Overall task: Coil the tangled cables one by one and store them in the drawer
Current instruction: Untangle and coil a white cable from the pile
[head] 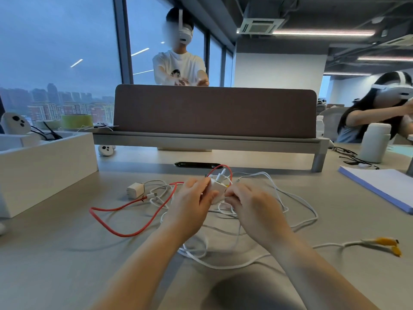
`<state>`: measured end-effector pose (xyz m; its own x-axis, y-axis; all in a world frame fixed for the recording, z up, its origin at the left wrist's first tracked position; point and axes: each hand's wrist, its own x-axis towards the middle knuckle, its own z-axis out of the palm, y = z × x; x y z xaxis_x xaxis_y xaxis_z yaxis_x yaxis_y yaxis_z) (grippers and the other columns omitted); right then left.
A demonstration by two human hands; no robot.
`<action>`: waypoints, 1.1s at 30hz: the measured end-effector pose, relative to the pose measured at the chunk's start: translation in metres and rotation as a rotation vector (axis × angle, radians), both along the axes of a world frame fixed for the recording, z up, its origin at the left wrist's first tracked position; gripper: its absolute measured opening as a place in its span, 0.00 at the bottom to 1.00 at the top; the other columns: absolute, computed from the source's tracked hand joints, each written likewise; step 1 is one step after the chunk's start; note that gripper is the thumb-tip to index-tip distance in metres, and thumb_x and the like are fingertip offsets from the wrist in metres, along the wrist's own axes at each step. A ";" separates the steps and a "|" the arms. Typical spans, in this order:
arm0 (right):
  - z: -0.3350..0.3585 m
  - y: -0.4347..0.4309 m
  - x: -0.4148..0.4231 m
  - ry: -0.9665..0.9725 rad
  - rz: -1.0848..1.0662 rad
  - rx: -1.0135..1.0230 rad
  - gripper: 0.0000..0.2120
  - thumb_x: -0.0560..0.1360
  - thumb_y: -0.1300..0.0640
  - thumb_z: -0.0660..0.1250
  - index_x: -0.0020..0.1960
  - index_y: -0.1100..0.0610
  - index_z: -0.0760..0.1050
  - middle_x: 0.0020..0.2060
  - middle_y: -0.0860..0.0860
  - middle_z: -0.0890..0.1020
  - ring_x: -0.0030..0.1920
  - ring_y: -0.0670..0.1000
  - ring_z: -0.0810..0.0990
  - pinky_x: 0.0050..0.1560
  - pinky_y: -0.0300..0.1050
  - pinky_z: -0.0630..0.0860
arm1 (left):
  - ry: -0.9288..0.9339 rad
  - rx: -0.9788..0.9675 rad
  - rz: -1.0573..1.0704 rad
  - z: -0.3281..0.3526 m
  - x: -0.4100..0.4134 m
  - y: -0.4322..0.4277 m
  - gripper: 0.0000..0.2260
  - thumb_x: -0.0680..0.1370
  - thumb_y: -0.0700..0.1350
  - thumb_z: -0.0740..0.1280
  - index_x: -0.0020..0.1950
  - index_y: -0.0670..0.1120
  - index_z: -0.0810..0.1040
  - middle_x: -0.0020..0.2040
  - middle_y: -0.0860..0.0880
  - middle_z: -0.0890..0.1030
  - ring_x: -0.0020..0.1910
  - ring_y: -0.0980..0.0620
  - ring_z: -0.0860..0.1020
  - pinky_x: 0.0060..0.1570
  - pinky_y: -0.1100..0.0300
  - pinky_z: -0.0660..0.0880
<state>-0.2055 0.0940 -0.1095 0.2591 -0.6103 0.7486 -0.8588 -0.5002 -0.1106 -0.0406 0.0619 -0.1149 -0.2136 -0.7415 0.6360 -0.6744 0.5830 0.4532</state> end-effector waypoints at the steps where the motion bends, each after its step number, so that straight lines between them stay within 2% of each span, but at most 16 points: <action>1: 0.000 -0.002 -0.002 0.019 -0.012 -0.033 0.06 0.71 0.60 0.73 0.42 0.54 0.76 0.35 0.47 0.79 0.33 0.50 0.75 0.29 0.39 0.70 | -0.005 0.010 -0.005 0.000 0.001 0.000 0.17 0.81 0.50 0.59 0.68 0.46 0.71 0.60 0.49 0.73 0.53 0.56 0.68 0.50 0.66 0.62; 3: 0.001 -0.004 -0.004 0.039 -0.026 -0.087 0.04 0.71 0.59 0.72 0.42 0.55 0.77 0.35 0.48 0.80 0.34 0.53 0.77 0.30 0.46 0.74 | -0.016 0.023 -0.019 0.001 0.001 0.001 0.17 0.81 0.49 0.59 0.69 0.45 0.71 0.59 0.48 0.73 0.53 0.55 0.68 0.50 0.66 0.63; 7: 0.004 -0.005 -0.009 0.036 -0.065 -0.140 0.02 0.72 0.60 0.69 0.43 0.57 0.77 0.36 0.50 0.80 0.35 0.55 0.77 0.30 0.45 0.73 | -0.065 0.043 -0.026 0.004 0.002 0.003 0.15 0.82 0.48 0.58 0.65 0.45 0.73 0.55 0.49 0.73 0.52 0.52 0.70 0.48 0.64 0.62; 12: 0.005 -0.007 -0.020 0.010 -0.100 -0.131 0.13 0.65 0.67 0.75 0.45 0.58 0.76 0.39 0.52 0.79 0.36 0.55 0.77 0.32 0.44 0.72 | -0.137 0.104 -0.147 0.004 0.007 0.005 0.09 0.82 0.49 0.57 0.50 0.47 0.75 0.47 0.51 0.73 0.49 0.50 0.71 0.46 0.61 0.64; 15: 0.005 -0.009 -0.027 -0.124 -0.064 -0.148 0.07 0.69 0.61 0.70 0.46 0.60 0.76 0.41 0.53 0.79 0.37 0.57 0.78 0.33 0.48 0.75 | -0.128 0.147 -0.223 0.006 0.009 0.011 0.12 0.82 0.48 0.57 0.56 0.45 0.77 0.49 0.51 0.76 0.47 0.58 0.71 0.46 0.70 0.66; 16: 0.004 -0.010 -0.028 -0.174 -0.052 -0.149 0.06 0.70 0.59 0.67 0.46 0.60 0.76 0.41 0.53 0.78 0.37 0.56 0.78 0.34 0.49 0.76 | -0.103 0.149 -0.246 0.007 0.008 0.013 0.12 0.82 0.47 0.57 0.55 0.44 0.77 0.48 0.52 0.76 0.45 0.61 0.71 0.45 0.73 0.65; 18: 0.000 -0.015 -0.029 -0.256 -0.046 -0.141 0.01 0.75 0.61 0.66 0.46 0.59 0.76 0.41 0.49 0.77 0.39 0.54 0.77 0.37 0.48 0.75 | -0.054 0.184 -0.320 0.012 0.006 0.017 0.10 0.82 0.45 0.58 0.45 0.45 0.77 0.40 0.59 0.75 0.40 0.64 0.71 0.42 0.74 0.66; 20: -0.004 -0.017 -0.026 -0.311 -0.059 -0.128 0.03 0.76 0.64 0.66 0.45 0.58 0.76 0.40 0.45 0.75 0.40 0.50 0.75 0.40 0.43 0.71 | 0.011 0.237 -0.387 0.015 0.003 0.021 0.13 0.82 0.44 0.58 0.38 0.48 0.72 0.32 0.62 0.72 0.33 0.64 0.69 0.37 0.72 0.65; 23: -0.006 -0.019 -0.023 -0.361 -0.054 -0.083 0.04 0.76 0.62 0.66 0.44 0.56 0.74 0.39 0.44 0.75 0.40 0.49 0.73 0.40 0.40 0.67 | 0.184 0.385 -0.481 0.016 0.002 0.024 0.13 0.82 0.44 0.57 0.39 0.49 0.75 0.30 0.61 0.72 0.32 0.65 0.69 0.38 0.72 0.66; 25: -0.007 -0.017 -0.022 -0.390 -0.038 -0.050 0.05 0.77 0.60 0.66 0.43 0.55 0.72 0.38 0.45 0.76 0.38 0.49 0.73 0.38 0.42 0.68 | 0.329 0.503 -0.553 0.017 0.002 0.027 0.13 0.82 0.45 0.57 0.44 0.48 0.79 0.35 0.59 0.79 0.36 0.65 0.75 0.42 0.72 0.70; 28: -0.005 -0.012 -0.017 -0.397 -0.045 0.017 0.07 0.78 0.55 0.63 0.42 0.52 0.70 0.34 0.42 0.74 0.36 0.51 0.74 0.35 0.49 0.72 | 0.551 0.634 -0.643 0.013 0.001 0.024 0.17 0.78 0.49 0.60 0.55 0.38 0.80 0.46 0.45 0.82 0.46 0.53 0.79 0.49 0.65 0.75; 30: -0.004 -0.009 -0.013 -0.403 -0.052 0.060 0.07 0.78 0.54 0.63 0.42 0.53 0.71 0.32 0.41 0.73 0.37 0.52 0.75 0.37 0.51 0.73 | 0.695 0.684 -0.676 0.012 0.000 0.023 0.20 0.75 0.49 0.62 0.57 0.34 0.78 0.47 0.41 0.79 0.46 0.50 0.77 0.49 0.64 0.77; 33: -0.004 -0.006 -0.004 -0.384 -0.025 0.102 0.07 0.78 0.54 0.63 0.43 0.55 0.72 0.30 0.41 0.73 0.34 0.50 0.74 0.38 0.53 0.73 | 0.854 0.729 -0.718 0.011 -0.004 0.022 0.16 0.73 0.46 0.63 0.54 0.37 0.80 0.46 0.42 0.82 0.44 0.52 0.79 0.48 0.63 0.78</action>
